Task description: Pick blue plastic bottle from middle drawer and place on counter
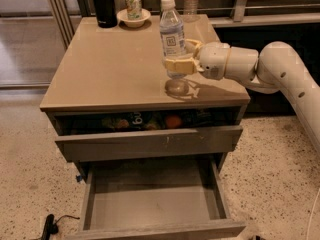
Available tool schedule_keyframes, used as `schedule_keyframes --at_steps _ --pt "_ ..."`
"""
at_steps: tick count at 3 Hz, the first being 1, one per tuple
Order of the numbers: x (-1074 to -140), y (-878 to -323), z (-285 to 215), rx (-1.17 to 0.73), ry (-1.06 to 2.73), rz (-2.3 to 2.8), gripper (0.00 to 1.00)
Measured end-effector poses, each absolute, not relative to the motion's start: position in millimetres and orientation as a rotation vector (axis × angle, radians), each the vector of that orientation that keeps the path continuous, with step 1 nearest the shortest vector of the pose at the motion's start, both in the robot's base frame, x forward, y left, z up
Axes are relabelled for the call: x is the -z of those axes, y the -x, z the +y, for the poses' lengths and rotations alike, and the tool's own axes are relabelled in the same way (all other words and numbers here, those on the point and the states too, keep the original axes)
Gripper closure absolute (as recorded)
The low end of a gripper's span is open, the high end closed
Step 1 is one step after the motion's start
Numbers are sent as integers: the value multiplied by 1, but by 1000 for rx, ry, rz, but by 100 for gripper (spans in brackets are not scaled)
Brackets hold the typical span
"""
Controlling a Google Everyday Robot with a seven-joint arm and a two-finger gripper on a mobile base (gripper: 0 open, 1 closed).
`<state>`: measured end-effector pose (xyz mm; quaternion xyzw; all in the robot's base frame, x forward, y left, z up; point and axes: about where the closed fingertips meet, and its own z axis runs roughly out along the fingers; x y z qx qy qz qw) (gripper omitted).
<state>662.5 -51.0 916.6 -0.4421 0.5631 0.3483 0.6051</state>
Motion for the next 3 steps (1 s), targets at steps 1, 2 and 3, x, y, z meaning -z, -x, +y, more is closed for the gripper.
schedule_keyframes --at_steps 1,2,3 --pt "-917 -671 -72 -759 1015 1327 100" --pt "-915 -682 -103 -701 998 1367 100" --pt "-911 -688 -122 -667 976 1387 100"
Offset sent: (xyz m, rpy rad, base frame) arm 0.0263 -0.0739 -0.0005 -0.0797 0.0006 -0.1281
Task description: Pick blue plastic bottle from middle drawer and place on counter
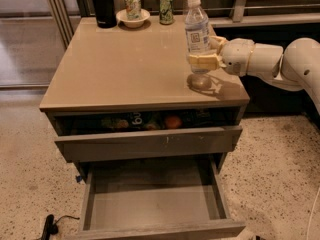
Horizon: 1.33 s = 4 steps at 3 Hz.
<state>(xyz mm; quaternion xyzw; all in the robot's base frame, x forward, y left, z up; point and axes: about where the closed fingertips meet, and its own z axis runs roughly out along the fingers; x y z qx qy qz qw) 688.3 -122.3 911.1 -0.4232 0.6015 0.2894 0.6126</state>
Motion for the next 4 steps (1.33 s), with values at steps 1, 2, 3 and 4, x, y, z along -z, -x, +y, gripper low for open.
schedule_keyframes --at_steps 1,2,3,4 --pt "-902 -689 -134 -665 934 1373 100" --pt "-890 -685 -139 -689 870 1334 100" --pt "-885 -683 -139 -708 839 1305 100" --pt "-876 -674 -146 -722 801 1280 100"
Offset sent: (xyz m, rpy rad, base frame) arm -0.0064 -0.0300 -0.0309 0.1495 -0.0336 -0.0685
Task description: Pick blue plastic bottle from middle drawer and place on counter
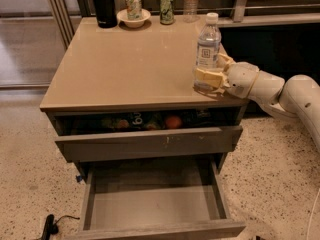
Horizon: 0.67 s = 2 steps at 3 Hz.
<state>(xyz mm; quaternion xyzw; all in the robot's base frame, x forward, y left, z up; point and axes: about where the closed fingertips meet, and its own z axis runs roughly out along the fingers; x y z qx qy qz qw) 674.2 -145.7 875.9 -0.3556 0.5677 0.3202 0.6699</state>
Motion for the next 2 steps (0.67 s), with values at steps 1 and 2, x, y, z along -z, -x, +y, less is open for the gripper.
schedule_keyframes --at_steps 1,2 --pt "-873 -672 -149 -722 793 1269 100" --pt "-870 -669 -151 -746 789 1229 100"
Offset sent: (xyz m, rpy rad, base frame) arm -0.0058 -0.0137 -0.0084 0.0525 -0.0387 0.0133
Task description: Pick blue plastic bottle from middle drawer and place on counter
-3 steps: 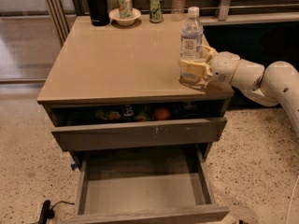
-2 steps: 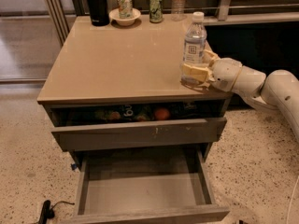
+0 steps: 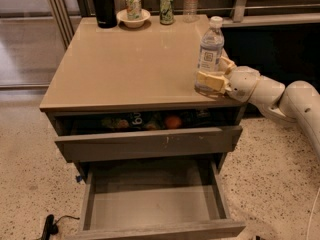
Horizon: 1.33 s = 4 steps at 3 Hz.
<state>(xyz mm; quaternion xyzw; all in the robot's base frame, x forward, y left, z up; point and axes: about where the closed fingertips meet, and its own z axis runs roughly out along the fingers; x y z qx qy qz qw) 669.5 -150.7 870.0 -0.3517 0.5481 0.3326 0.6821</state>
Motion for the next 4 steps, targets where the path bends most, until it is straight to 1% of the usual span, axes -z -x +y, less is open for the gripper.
schedule_keyframes --at_steps 1,2,3,4 --pt "-870 -669 -151 -752 790 1223 100" --pt "-870 -669 -151 -754 791 1222 82" --pt "-870 -669 -151 -754 791 1222 59" --pt "-870 -669 -150 -754 791 1222 28"
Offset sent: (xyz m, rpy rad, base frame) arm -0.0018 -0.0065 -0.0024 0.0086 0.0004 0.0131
